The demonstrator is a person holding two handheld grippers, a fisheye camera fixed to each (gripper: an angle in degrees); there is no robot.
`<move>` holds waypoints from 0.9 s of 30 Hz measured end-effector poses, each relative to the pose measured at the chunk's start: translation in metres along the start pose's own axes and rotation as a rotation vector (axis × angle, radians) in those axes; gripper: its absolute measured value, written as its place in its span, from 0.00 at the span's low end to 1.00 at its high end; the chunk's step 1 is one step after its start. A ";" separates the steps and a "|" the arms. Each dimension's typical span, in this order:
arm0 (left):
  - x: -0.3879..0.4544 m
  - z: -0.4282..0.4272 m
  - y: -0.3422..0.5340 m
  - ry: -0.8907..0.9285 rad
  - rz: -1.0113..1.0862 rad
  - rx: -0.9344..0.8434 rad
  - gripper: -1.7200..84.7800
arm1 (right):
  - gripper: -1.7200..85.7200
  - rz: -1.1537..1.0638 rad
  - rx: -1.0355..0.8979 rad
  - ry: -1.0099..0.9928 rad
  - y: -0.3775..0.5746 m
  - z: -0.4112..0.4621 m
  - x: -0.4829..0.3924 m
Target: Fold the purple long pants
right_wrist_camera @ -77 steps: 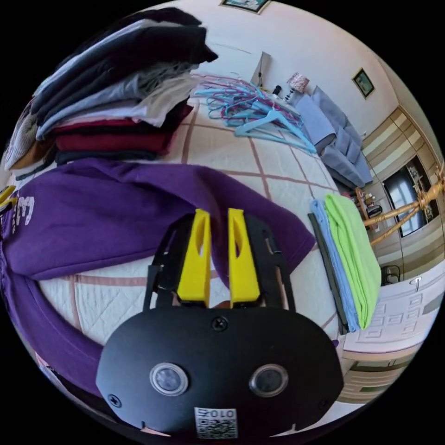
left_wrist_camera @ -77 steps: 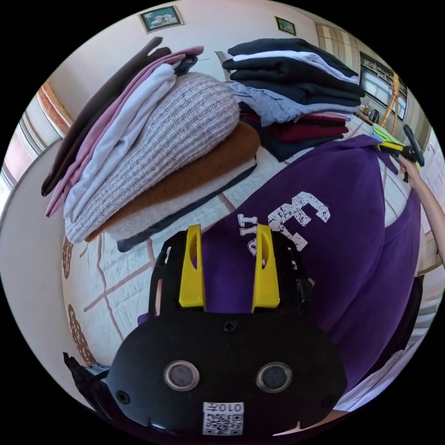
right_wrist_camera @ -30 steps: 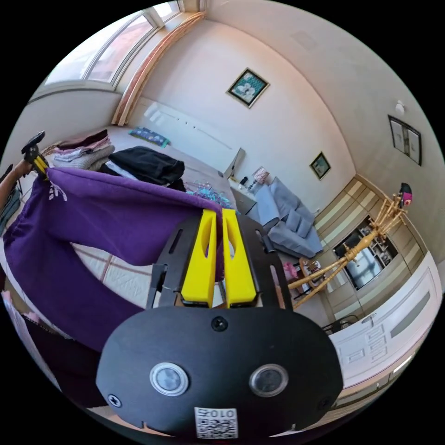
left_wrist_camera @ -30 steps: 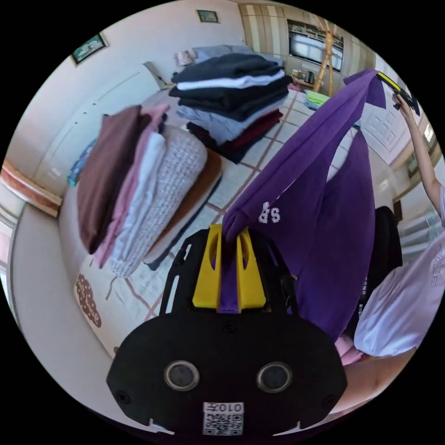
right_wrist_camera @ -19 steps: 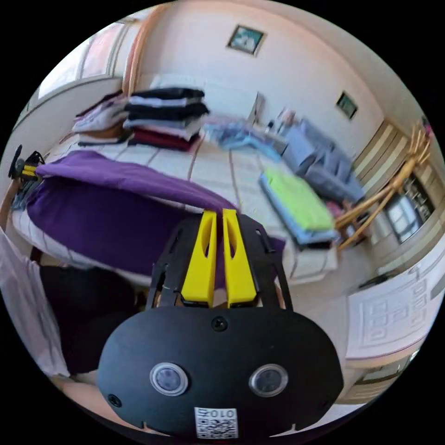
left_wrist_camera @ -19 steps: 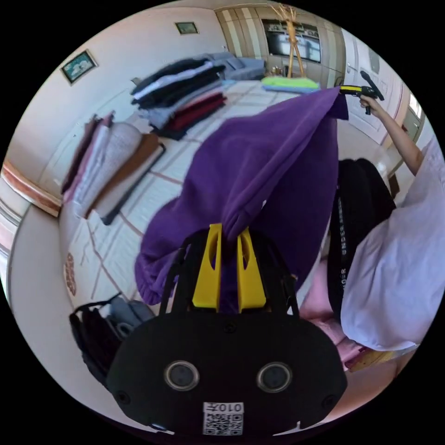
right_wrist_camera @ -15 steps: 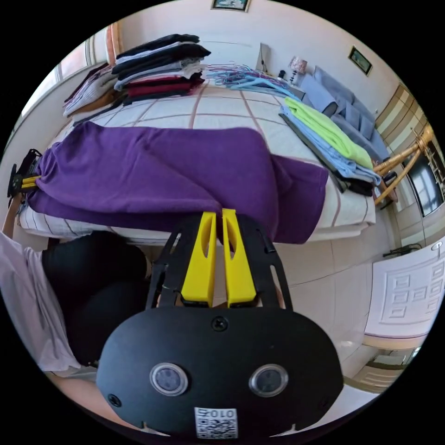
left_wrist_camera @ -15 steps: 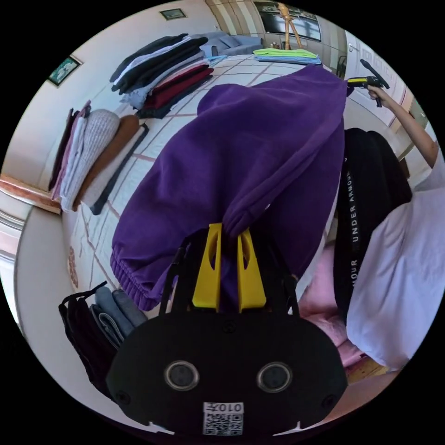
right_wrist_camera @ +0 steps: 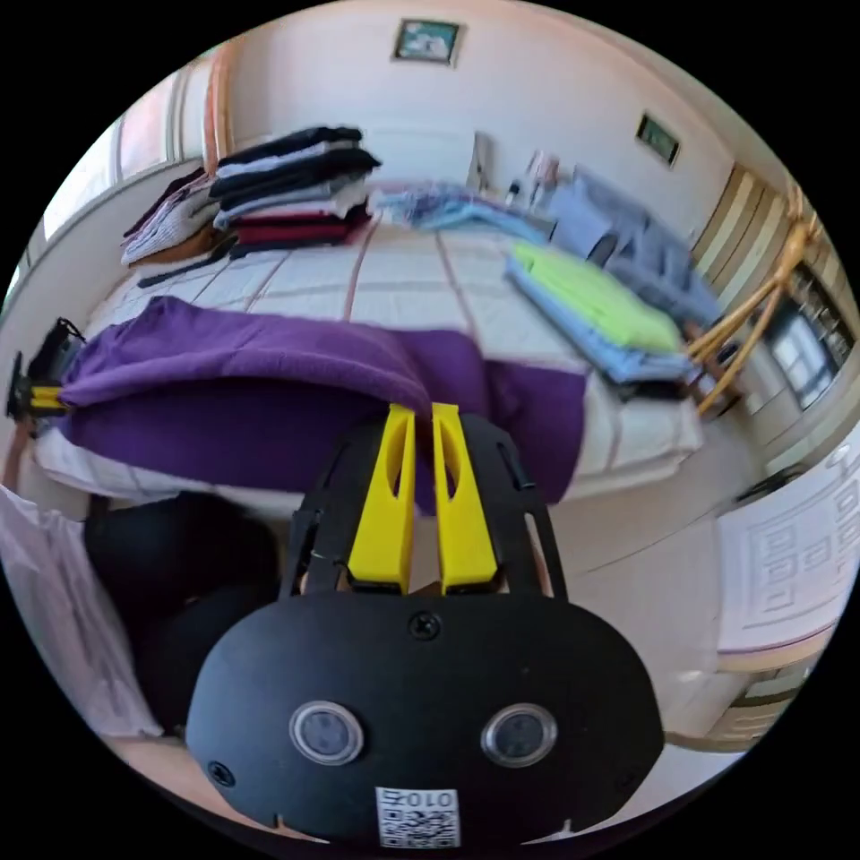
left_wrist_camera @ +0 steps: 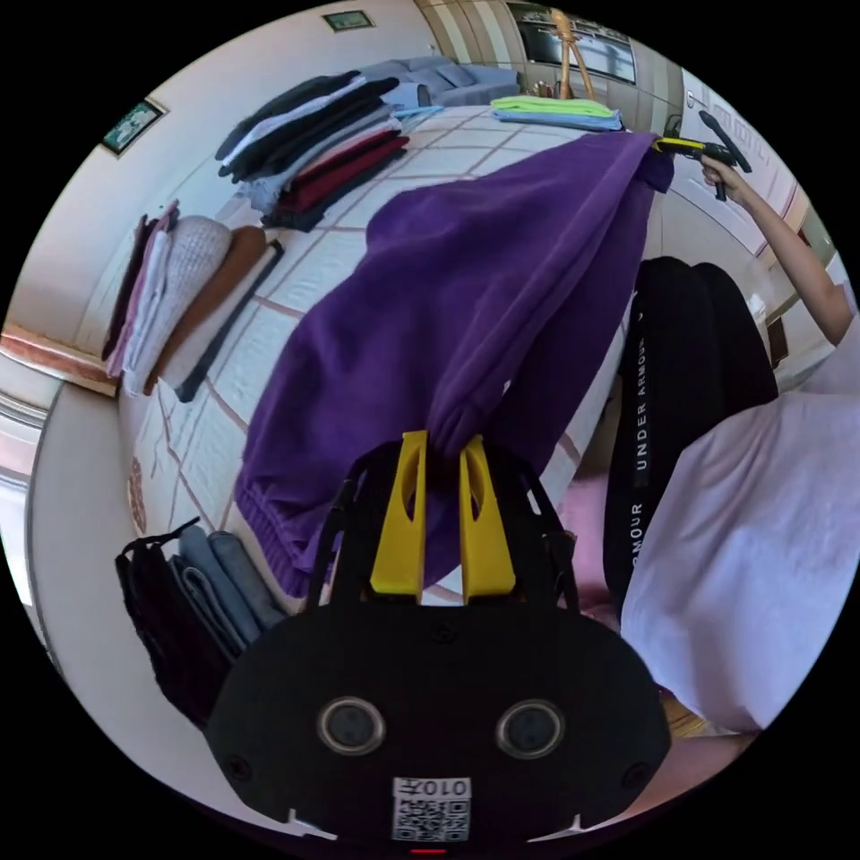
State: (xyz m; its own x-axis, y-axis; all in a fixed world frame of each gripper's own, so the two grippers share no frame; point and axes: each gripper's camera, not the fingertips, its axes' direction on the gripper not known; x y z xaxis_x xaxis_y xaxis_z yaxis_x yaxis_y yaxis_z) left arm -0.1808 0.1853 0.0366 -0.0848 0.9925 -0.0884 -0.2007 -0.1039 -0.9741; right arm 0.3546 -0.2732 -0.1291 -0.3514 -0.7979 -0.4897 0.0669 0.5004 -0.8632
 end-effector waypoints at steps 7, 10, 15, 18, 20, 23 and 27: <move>-0.002 0.012 0.015 0.059 -0.001 0.048 0.04 | 0.11 0.353 0.196 -0.490 0.100 0.040 0.062; -0.016 0.016 0.019 0.137 -0.048 0.062 0.04 | 0.11 0.548 0.284 -0.499 0.121 0.049 0.090; -0.016 0.017 0.028 0.148 -0.096 0.089 0.04 | 0.11 0.736 0.427 -0.423 0.112 0.058 0.120; -0.010 0.017 0.032 0.115 -0.098 0.098 0.04 | 0.11 0.714 0.338 -0.337 0.078 0.078 0.126; -0.009 0.017 0.034 0.115 -0.108 0.100 0.04 | 0.12 0.666 0.170 -0.305 0.051 0.110 0.120; -0.009 0.017 0.035 0.125 -0.119 0.094 0.04 | 0.13 0.564 0.100 -0.364 0.032 0.133 0.092; -0.005 0.018 0.034 0.109 -0.124 0.076 0.04 | 0.18 0.504 0.178 -0.351 0.023 0.127 0.046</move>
State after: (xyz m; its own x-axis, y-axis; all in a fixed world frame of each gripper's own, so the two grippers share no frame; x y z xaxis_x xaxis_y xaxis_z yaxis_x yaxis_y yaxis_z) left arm -0.2042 0.1755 0.0080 0.0508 0.9987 0.0055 -0.2763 0.0193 -0.9609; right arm 0.4582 -0.3413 -0.1867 0.0885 -0.5569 -0.8258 0.3089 0.8036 -0.5088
